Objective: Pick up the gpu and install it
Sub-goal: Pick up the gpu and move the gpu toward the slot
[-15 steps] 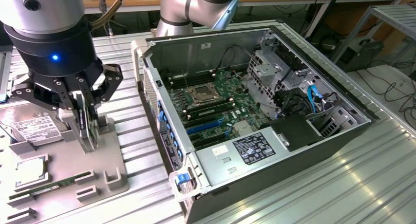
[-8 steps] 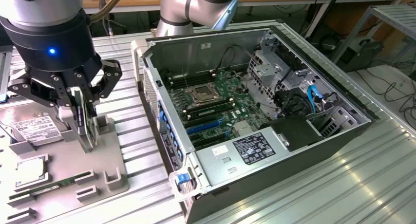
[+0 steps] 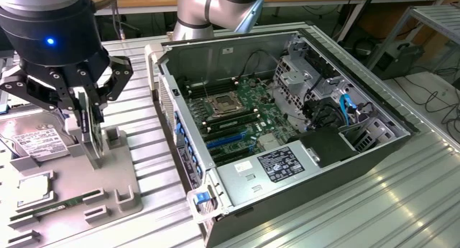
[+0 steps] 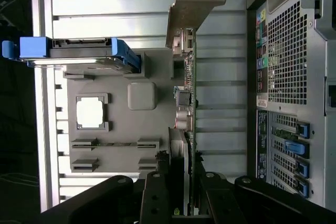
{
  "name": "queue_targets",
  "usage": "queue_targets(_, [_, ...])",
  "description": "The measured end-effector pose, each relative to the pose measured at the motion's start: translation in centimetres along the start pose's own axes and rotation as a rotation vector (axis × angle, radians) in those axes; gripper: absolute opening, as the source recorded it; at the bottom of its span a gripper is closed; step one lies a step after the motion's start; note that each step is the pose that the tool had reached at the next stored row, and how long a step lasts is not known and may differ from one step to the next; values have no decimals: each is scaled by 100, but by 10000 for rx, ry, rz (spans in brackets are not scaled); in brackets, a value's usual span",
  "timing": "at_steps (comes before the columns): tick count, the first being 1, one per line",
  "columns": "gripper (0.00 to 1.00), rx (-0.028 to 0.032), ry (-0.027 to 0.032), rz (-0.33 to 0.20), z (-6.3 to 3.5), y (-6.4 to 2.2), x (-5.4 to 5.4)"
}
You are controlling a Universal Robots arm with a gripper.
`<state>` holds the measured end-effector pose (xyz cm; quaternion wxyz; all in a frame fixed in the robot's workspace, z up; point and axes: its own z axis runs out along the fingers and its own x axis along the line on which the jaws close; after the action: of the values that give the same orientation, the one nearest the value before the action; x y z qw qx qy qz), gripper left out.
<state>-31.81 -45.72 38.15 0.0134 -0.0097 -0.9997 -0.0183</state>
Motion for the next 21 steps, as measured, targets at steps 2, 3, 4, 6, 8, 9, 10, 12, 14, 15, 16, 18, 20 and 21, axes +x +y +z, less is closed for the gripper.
queue_targets(2, [27,-2,2,0,-36,1,1])
queue_targets(3, [27,-1,4,1,-52,2,1])
queue_targets(4, [27,-1,6,0,-83,3,2])
queue_targets(6, [27,-5,11,1,-143,5,4])
queue_targets(8, [27,-6,17,1,-197,7,5])
queue_targets(9, [27,-8,19,1,-221,8,6])
queue_targets(10, [27,-7,21,1,-252,9,7])
queue_targets(12, [27,-7,23,1,-310,11,8])
queue_targets(14, [27,-8,25,1,-369,13,10])
queue_targets(15, [27,-7,29,1,-401,15,11])
queue_targets(16, [27,-8,33,0,-434,16,12])
queue_targets(18, [27,-8,43,1,-509,19,14])
queue_targets(20, [27,-8,66,1,-609,22,17])
queue_targets(21, [27,-7,75,2,-652,24,18])
